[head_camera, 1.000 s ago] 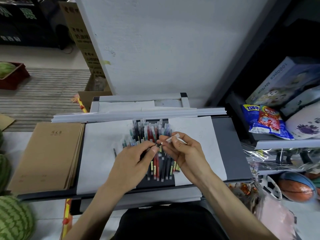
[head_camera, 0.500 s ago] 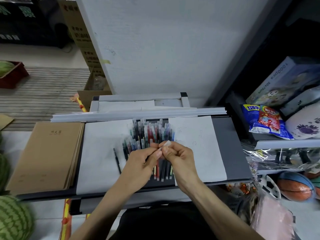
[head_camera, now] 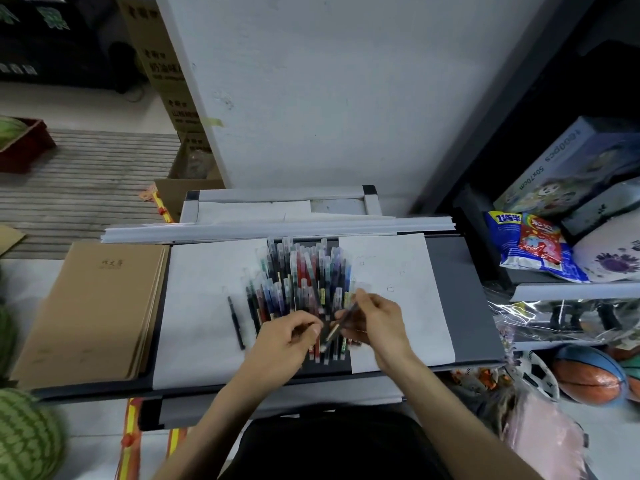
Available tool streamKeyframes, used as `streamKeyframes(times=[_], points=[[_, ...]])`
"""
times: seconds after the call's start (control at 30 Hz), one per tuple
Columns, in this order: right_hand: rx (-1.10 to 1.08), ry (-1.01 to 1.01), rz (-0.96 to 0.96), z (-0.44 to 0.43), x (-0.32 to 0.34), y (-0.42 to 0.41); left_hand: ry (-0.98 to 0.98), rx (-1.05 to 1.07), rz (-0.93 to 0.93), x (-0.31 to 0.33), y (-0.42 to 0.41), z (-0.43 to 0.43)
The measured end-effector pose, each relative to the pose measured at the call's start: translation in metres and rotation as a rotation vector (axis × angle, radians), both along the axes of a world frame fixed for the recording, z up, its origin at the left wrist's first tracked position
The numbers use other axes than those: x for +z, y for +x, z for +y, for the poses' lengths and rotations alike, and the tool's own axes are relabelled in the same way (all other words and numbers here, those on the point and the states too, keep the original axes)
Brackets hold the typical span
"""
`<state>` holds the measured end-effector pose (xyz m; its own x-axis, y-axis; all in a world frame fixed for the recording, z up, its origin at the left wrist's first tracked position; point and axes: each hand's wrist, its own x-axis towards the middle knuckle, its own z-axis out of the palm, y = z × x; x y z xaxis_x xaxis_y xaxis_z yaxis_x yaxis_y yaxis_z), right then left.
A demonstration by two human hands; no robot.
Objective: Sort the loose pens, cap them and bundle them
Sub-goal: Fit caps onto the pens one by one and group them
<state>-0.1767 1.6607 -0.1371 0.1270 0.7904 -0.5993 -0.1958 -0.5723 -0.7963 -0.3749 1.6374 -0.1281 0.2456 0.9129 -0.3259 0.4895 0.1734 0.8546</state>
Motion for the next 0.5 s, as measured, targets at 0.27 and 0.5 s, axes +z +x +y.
streamKeyframes(times=[0.27, 0.5], points=[[0.250, -0.023, -0.828, 0.034, -0.037, 0.056, -0.025, 0.206, 0.317, -0.040, -0.035, -0.003], [0.349, -0.037, -1.030, 0.048, -0.053, 0.053, -0.110, 0.381, 0.450, -0.049, -0.073, 0.013]])
